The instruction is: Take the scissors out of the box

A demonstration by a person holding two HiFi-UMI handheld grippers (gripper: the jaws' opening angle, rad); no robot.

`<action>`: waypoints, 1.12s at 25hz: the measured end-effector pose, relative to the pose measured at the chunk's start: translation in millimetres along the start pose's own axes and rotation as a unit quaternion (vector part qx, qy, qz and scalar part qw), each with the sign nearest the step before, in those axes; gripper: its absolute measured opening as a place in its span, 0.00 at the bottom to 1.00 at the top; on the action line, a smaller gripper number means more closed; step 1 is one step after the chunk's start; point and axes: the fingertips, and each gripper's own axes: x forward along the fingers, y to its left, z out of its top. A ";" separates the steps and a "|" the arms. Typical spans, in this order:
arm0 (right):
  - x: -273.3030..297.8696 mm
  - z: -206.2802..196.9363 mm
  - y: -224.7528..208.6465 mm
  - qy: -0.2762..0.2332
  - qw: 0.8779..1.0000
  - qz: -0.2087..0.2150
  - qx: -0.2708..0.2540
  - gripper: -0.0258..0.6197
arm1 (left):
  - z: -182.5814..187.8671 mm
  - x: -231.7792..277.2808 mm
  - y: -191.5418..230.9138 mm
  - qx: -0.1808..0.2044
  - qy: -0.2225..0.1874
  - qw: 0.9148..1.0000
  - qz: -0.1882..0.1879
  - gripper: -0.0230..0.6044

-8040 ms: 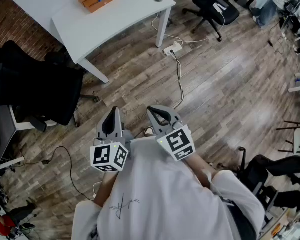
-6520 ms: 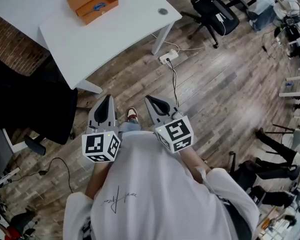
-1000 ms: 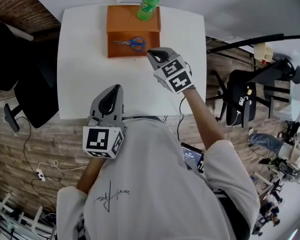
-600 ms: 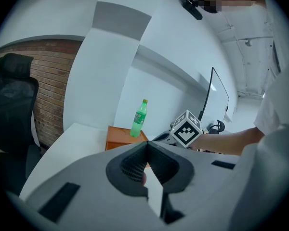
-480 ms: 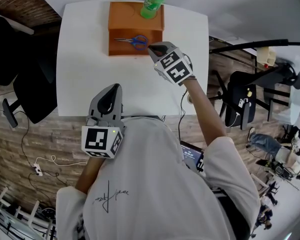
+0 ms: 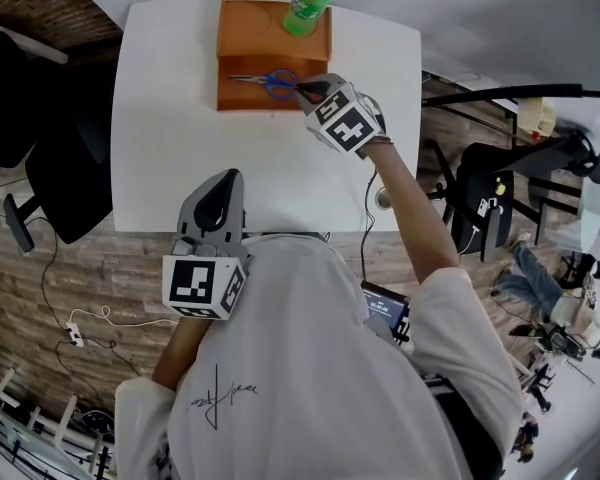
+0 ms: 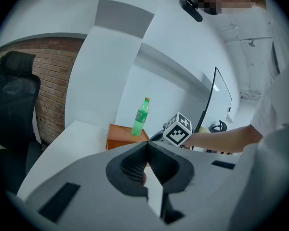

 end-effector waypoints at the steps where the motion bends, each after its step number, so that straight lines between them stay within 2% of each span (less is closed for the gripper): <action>1: 2.9 -0.9 -0.8 0.005 1.000 0.002 -0.002 0.09 | -0.2 0.1 1.1 -0.001 0.000 1.000 0.002 0.05; 16: 50.2 -21.9 -11.3 0.091 0.992 0.054 -0.073 0.17 | -2.0 11.8 4.4 -0.010 0.007 1.000 0.020 0.05; 28: 75.5 -26.8 -6.5 0.113 0.985 0.095 -0.089 0.20 | -10.3 20.2 9.8 -0.028 0.027 0.999 0.033 0.05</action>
